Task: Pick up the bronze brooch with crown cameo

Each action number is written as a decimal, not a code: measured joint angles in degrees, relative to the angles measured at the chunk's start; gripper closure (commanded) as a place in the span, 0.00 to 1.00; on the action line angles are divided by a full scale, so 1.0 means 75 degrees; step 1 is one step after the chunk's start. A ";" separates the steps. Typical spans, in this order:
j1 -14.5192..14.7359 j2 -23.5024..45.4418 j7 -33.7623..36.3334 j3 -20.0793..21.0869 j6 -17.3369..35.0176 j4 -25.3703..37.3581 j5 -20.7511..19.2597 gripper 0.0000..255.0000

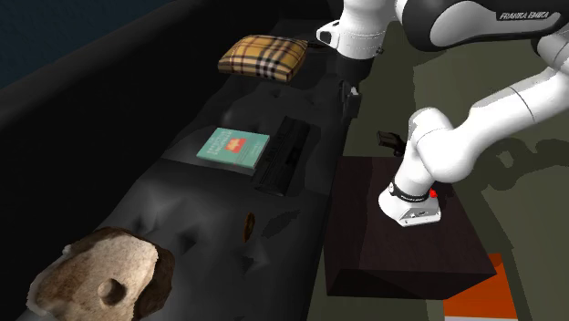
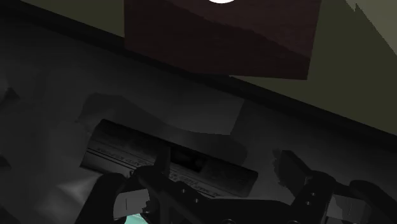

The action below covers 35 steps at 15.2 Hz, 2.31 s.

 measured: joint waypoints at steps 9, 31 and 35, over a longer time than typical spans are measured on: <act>0.0127 0.1503 0.0871 0.0602 0.1121 0.0202 0.0644 0.00; 0.0541 0.7099 0.3132 0.1828 0.3456 0.3227 0.0992 0.00; 0.0551 0.7259 0.3123 0.1825 0.3805 0.3032 0.0964 0.00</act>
